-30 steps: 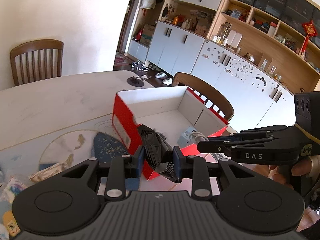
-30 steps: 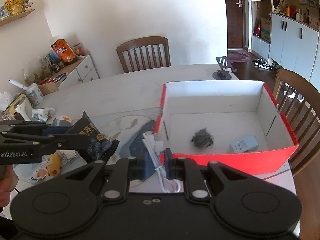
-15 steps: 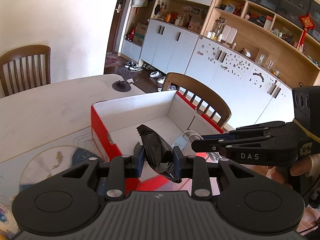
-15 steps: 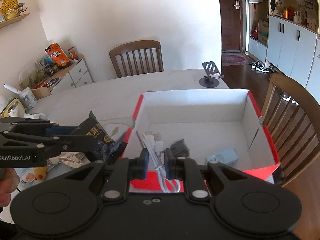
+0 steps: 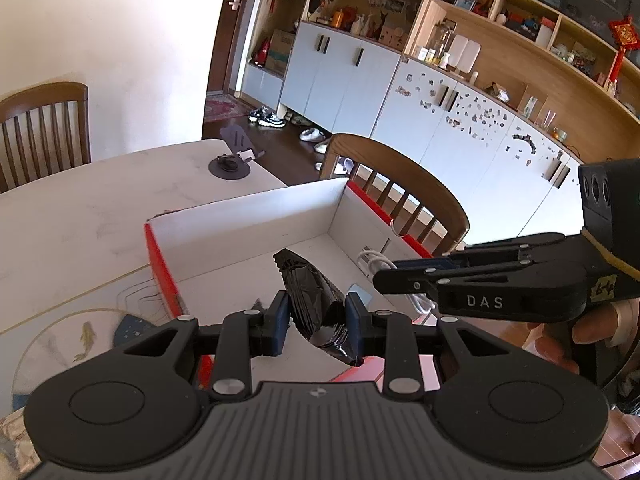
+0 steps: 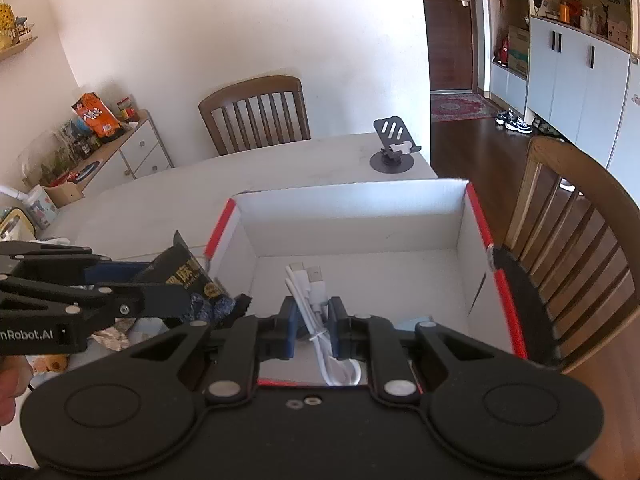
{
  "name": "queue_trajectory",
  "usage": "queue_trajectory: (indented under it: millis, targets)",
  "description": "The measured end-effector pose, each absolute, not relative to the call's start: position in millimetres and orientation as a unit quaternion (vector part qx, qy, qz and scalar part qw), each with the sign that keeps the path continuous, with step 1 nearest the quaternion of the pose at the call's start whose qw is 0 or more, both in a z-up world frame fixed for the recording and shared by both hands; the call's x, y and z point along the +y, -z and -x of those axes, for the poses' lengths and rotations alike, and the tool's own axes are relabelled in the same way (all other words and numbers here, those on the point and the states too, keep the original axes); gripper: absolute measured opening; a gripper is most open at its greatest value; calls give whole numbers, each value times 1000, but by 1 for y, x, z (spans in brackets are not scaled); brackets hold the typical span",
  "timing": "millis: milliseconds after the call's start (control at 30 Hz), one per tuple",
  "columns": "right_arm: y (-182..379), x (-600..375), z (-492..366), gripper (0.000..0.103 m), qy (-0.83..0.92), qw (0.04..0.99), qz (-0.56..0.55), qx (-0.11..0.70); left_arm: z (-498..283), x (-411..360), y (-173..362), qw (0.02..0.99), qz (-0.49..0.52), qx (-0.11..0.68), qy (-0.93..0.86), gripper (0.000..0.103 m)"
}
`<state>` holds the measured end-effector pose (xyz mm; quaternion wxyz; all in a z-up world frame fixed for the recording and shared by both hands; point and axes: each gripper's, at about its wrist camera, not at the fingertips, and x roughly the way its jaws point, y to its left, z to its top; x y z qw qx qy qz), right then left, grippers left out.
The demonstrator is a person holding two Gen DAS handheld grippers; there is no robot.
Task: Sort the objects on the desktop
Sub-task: 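Lower the black packet and white cable into the shoebox with both grippers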
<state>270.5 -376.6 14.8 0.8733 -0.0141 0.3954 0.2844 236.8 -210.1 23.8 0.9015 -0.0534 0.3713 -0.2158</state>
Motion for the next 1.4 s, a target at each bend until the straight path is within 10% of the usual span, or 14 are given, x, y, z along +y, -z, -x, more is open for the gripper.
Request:
queue_trajectory:
  millis: [1400]
  targets:
    - [66,-344,-382,15,-267,817,80,506,-319,-257,54,856,5,469,218,29]
